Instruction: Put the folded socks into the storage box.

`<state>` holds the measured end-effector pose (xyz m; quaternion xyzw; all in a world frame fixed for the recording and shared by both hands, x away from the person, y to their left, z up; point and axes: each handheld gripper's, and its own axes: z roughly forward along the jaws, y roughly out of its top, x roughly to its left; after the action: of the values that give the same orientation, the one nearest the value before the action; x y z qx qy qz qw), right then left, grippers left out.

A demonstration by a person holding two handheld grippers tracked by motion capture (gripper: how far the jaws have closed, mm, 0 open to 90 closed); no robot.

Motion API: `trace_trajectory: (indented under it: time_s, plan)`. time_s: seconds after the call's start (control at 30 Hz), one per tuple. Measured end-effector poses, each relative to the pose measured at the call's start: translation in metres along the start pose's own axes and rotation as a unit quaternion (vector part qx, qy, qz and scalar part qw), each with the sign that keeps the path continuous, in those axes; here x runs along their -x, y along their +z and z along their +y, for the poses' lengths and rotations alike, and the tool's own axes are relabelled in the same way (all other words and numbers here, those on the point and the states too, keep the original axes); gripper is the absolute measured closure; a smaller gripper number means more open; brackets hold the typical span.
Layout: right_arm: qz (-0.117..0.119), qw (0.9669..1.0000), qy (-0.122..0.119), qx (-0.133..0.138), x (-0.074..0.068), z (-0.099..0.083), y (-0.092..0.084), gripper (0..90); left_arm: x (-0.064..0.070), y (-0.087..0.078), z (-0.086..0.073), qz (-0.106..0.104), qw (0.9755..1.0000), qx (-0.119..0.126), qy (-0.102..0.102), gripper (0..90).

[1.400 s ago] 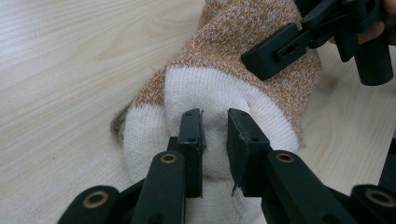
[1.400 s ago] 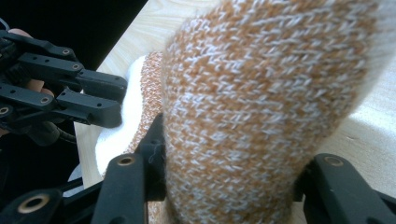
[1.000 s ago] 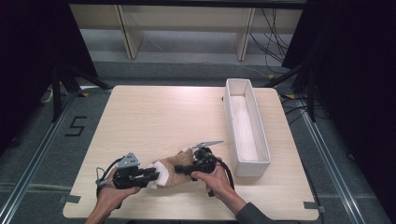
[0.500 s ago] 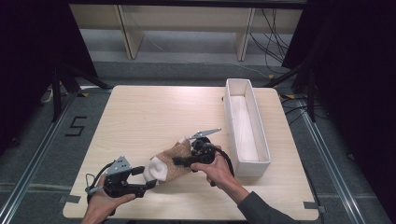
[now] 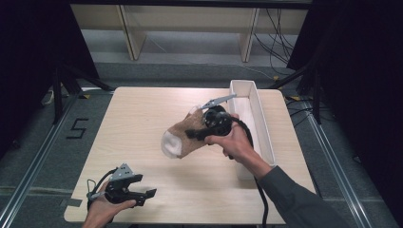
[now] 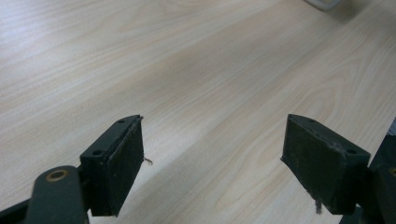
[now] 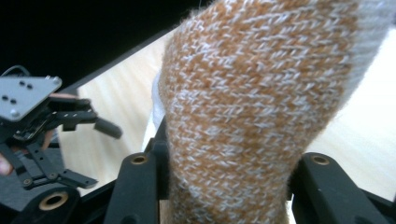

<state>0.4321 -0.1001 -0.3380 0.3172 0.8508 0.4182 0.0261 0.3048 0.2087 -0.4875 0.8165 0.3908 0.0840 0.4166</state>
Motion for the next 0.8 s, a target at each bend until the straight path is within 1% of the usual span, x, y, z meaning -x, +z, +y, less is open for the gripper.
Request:
trace_trajectory:
  time_s: [0.03,0.07,0.1,0.13,0.17,0.2,0.23,0.27,0.3,0.33,0.37,0.4,0.43,0.5,0.53,0.57,0.6,0.63,0.67,0.7,0.73,0.77,0.8]
  plan:
    - [-0.007,1.0000,-0.005,-0.003,0.003,0.003,-0.006,57.4,0.001,0.001,-0.001,-0.003,1.0000,0.001,-0.005,19.8]
    - [-0.013,0.9999,-0.009,-0.001,0.005,0.006,-0.011,57.4,-0.001,0.002,-0.001,-0.007,0.9999,-0.006,0.005,19.7]
    - [-0.018,0.9998,-0.013,0.000,0.008,0.009,-0.016,57.4,-0.002,0.001,-0.001,-0.005,0.9999,-0.011,0.010,19.5]
    - [-0.026,0.9994,-0.021,0.001,0.011,0.011,-0.022,57.4,-0.002,0.002,-0.001,-0.004,0.9999,-0.009,0.003,19.4]
    - [-0.036,0.9990,-0.026,0.001,0.014,0.013,-0.027,57.4,-0.003,0.002,-0.002,-0.006,0.9998,-0.014,0.011,19.4]
    - [-0.042,0.9989,-0.019,-0.002,0.015,0.014,-0.032,57.4,-0.003,0.002,-0.002,-0.003,0.9999,-0.014,0.009,19.4]
    - [-0.046,0.9986,-0.024,-0.001,0.017,0.015,-0.037,57.3,-0.004,0.002,-0.003,-0.004,0.9998,-0.015,0.011,19.4]
    - [-0.052,0.9983,-0.025,-0.002,0.019,0.016,-0.041,57.4,-0.003,0.004,-0.003,-0.005,1.0000,-0.008,0.001,19.4]
    - [-0.060,0.9978,-0.027,-0.006,0.021,0.016,-0.047,57.4,-0.003,0.005,-0.003,-0.002,0.9999,-0.010,-0.003,19.4]
    - [-0.066,0.9973,-0.031,-0.008,0.025,0.017,-0.053,57.4,-0.004,0.004,-0.004,-0.002,0.9998,-0.020,0.008,19.4]
    - [-0.073,0.9970,-0.024,-0.012,0.026,0.017,-0.058,57.4,-0.004,0.004,-0.004,-0.002,0.9998,-0.020,0.009,19.5]
    - [-0.078,0.9966,-0.025,-0.006,0.029,0.017,-0.062,57.4,-0.004,0.004,-0.004,-0.001,0.9998,-0.018,0.010,19.8]
    - [-0.077,0.9967,-0.025,-0.006,0.031,0.017,-0.068,57.4,-0.005,0.004,-0.004,0.000,0.9998,-0.017,0.008,20.2]
    - [-0.087,0.9957,-0.031,-0.003,0.038,0.016,-0.079,57.3,-0.006,0.004,-0.005,0.001,0.9998,-0.018,0.006,20.2]
    - [-0.095,0.9950,-0.029,0.000,0.040,0.016,-0.084,57.3,-0.007,0.004,-0.005,0.000,0.9998,-0.018,0.006,20.1]
    - [-0.100,0.9945,-0.032,0.003,0.043,0.015,-0.089,57.3,-0.007,0.005,-0.006,-0.003,0.9998,-0.018,0.004,20.2]
    - [-0.105,0.9940,-0.033,0.000,0.046,0.014,-0.095,57.3,-0.006,0.006,-0.006,0.000,0.9999,-0.013,-0.007,20.2]
    - [-0.112,0.9932,-0.031,0.003,0.048,0.014,-0.099,57.3,-0.008,0.006,-0.006,-0.001,0.9997,-0.023,0.002,20.2]
    - [-0.119,0.9923,-0.033,0.006,0.052,0.013,-0.104,57.3,-0.008,0.007,-0.007,-0.002,0.9997,-0.023,-0.002,20.2]
    - [-0.122,0.9922,-0.027,0.003,0.055,0.012,-0.109,57.3,-0.008,0.007,-0.007,-0.003,0.9997,-0.024,0.000,20.3]
    - [-0.129,0.9913,-0.027,0.008,0.058,0.011,-0.113,57.3,-0.008,0.007,-0.008,-0.002,0.9998,-0.020,-0.002,20.4]
    - [-0.134,0.9907,-0.022,0.008,0.061,0.010,-0.117,57.3,-0.008,0.008,-0.008,-0.005,0.9997,-0.022,-0.002,20.5]
    - [-0.142,0.9894,-0.028,0.010,0.066,0.009,-0.121,57.3,-0.008,0.008,-0.007,-0.007,0.9997,-0.024,-0.002,20.5]
